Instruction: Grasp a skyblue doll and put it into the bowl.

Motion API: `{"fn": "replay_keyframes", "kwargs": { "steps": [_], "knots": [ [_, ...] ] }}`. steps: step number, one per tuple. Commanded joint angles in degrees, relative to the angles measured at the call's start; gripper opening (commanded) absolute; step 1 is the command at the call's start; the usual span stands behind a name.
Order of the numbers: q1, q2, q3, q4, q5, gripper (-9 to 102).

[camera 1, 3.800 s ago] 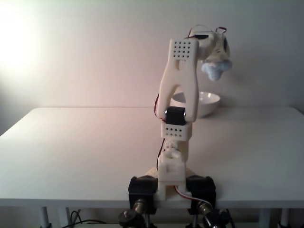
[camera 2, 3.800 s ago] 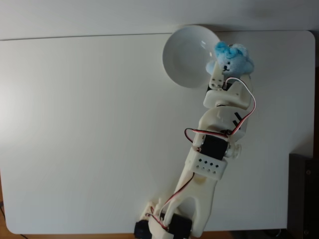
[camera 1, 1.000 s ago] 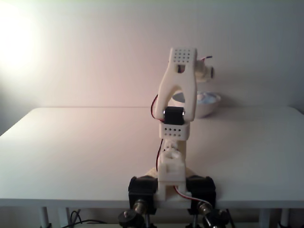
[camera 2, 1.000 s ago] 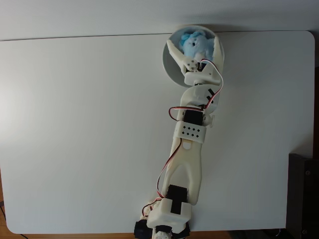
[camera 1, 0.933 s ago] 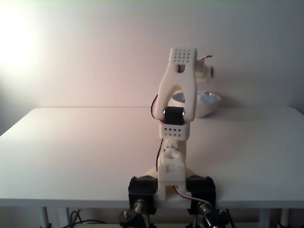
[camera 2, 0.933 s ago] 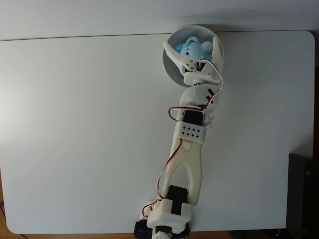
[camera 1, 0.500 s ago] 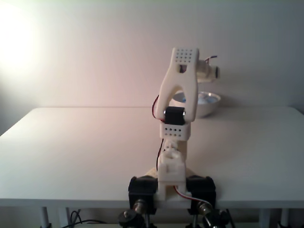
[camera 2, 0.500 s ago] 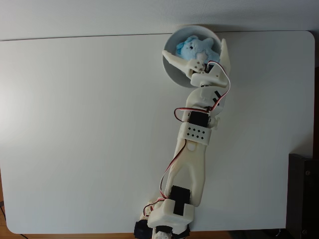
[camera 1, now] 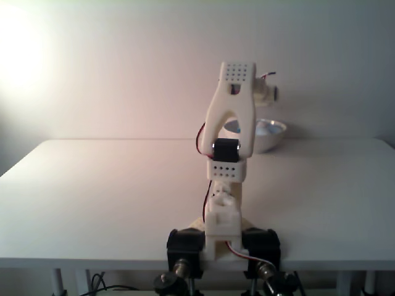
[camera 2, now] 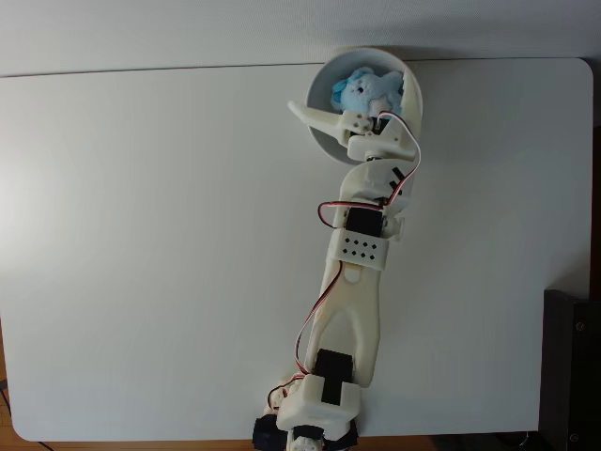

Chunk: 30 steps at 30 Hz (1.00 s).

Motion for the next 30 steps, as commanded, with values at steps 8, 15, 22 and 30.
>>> {"fn": "replay_keyframes", "kwargs": {
  "steps": [8, 15, 22, 30],
  "knots": [
    [-0.09, 8.61, -2.64, -0.18, -0.44, 91],
    [-0.09, 8.61, -2.64, -0.18, -2.37, 79],
    [-1.32, 9.14, -2.29, -0.09, -4.83, 44],
    [-4.31, 10.99, -1.76, -0.09, -5.19, 4]
  ]
}}
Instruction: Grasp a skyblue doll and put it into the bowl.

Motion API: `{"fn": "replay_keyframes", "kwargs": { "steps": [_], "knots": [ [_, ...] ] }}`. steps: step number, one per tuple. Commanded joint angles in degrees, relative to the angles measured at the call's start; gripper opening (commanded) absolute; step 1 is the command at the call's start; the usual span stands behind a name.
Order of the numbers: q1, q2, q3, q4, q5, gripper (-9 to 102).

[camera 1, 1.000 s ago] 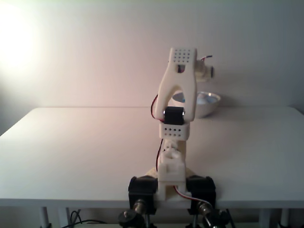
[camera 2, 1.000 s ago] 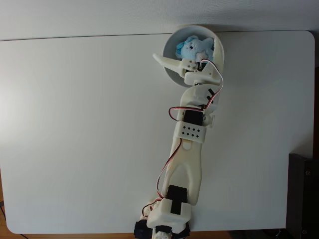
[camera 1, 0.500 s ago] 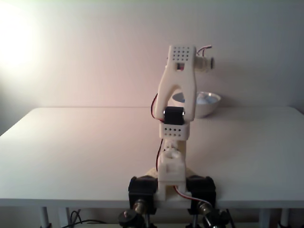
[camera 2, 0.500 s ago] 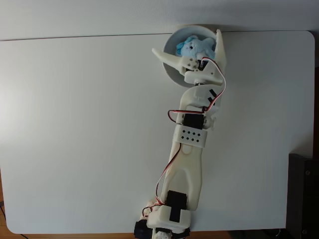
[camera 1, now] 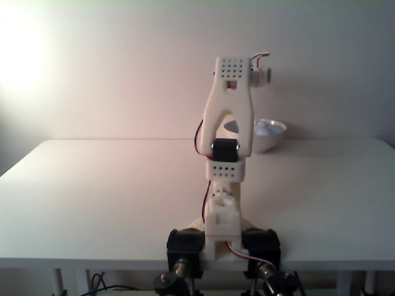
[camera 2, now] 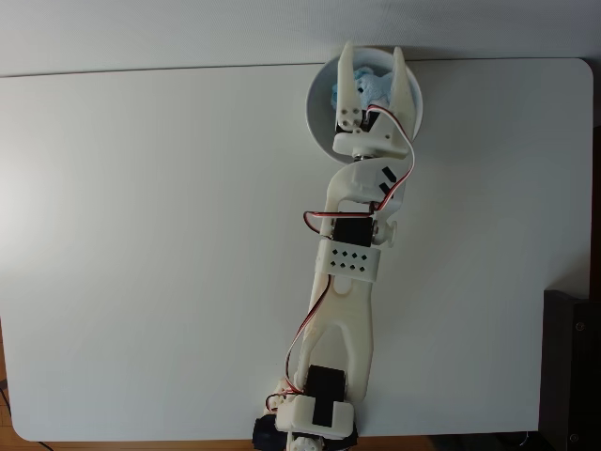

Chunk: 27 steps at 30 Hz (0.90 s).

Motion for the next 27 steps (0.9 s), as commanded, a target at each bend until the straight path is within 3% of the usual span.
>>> {"fn": "replay_keyframes", "kwargs": {
  "steps": [1, 8, 19, 27],
  "knots": [
    [-2.20, 3.69, -1.58, -0.09, -0.88, 0],
    [-6.59, 4.31, -1.41, 3.52, -7.03, 1],
    [-9.84, 23.47, -1.32, 36.47, -9.67, 1],
    [-9.84, 44.21, 7.12, 51.77, -9.76, 1]
  ]
}}
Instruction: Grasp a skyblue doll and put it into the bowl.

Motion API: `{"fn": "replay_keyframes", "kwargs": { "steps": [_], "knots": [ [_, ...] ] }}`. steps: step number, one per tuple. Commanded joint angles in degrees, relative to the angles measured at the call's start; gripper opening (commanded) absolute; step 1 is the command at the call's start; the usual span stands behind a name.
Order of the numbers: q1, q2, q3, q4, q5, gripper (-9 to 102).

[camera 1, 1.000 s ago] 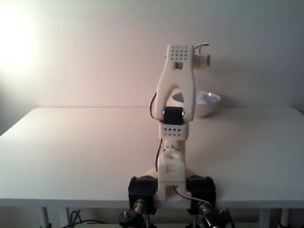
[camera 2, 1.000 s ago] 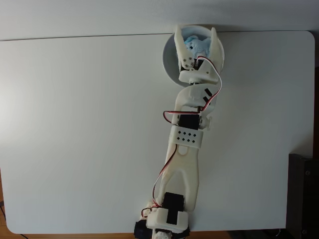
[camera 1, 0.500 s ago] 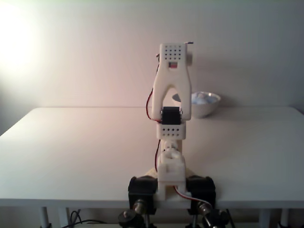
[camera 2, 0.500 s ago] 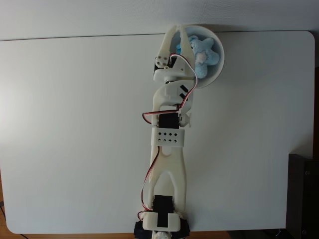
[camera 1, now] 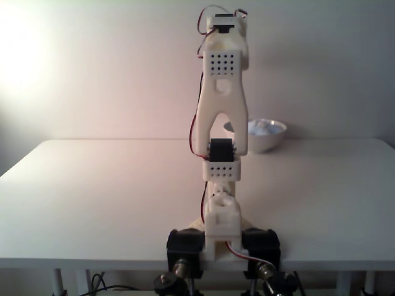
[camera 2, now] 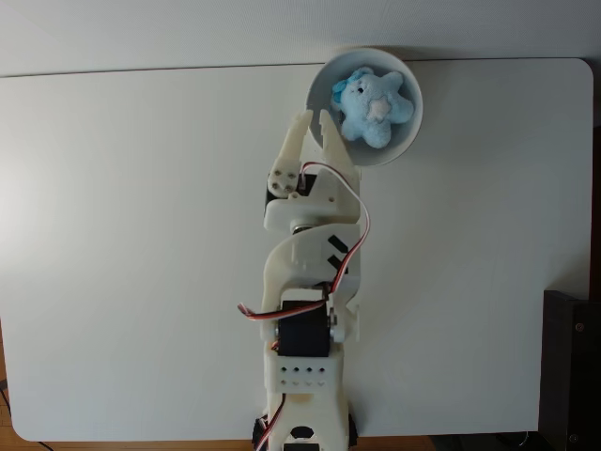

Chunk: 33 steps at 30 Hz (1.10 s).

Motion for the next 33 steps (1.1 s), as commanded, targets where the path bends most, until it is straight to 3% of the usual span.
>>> {"fn": "replay_keyframes", "kwargs": {
  "steps": [1, 17, 27, 33],
  "knots": [
    [0.00, 14.06, 5.19, 4.31, -0.35, 1],
    [0.00, 74.97, 66.18, 4.83, -0.35, 1],
    [-3.08, 100.81, 91.49, 5.10, -0.44, 2],
    [-4.83, 102.92, 97.73, 5.10, -0.44, 2]
  ]
}}
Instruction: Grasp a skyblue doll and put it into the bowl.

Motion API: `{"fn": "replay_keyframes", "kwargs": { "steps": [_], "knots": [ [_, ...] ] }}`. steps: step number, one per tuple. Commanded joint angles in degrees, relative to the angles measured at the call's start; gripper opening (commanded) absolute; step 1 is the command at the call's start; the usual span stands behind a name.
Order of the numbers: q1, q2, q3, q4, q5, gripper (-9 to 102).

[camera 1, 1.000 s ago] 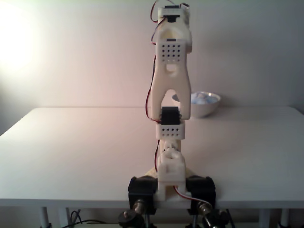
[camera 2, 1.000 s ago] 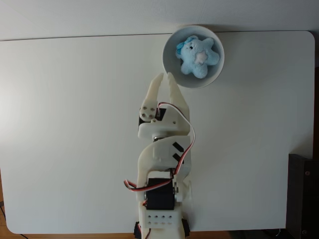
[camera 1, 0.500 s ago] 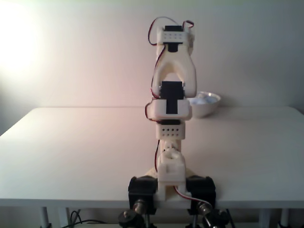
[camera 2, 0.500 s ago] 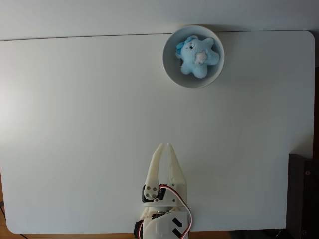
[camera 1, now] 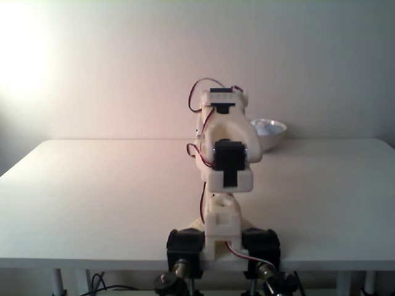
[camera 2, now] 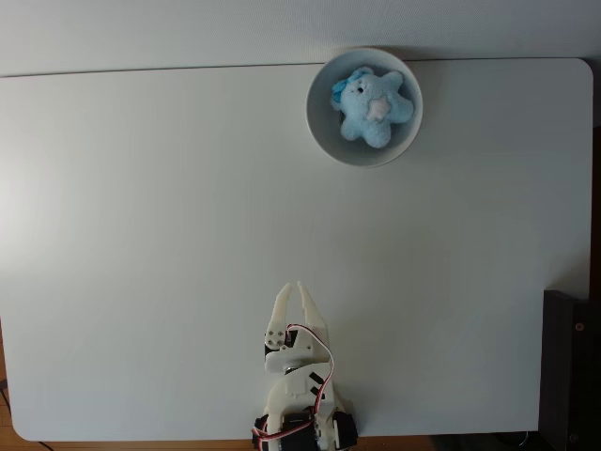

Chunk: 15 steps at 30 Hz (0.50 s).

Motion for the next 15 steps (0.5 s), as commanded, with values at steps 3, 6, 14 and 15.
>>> {"fn": "replay_keyframes", "kwargs": {
  "steps": [3, 6, 14, 15],
  "knots": [
    [0.26, 16.96, 3.78, 0.26, -0.44, 2],
    [0.35, 16.96, 6.59, 0.26, -0.44, 2],
    [0.35, 16.88, 8.53, 8.96, -0.35, 2],
    [0.35, 16.88, 8.53, 10.90, -0.35, 2]
  ]
}}
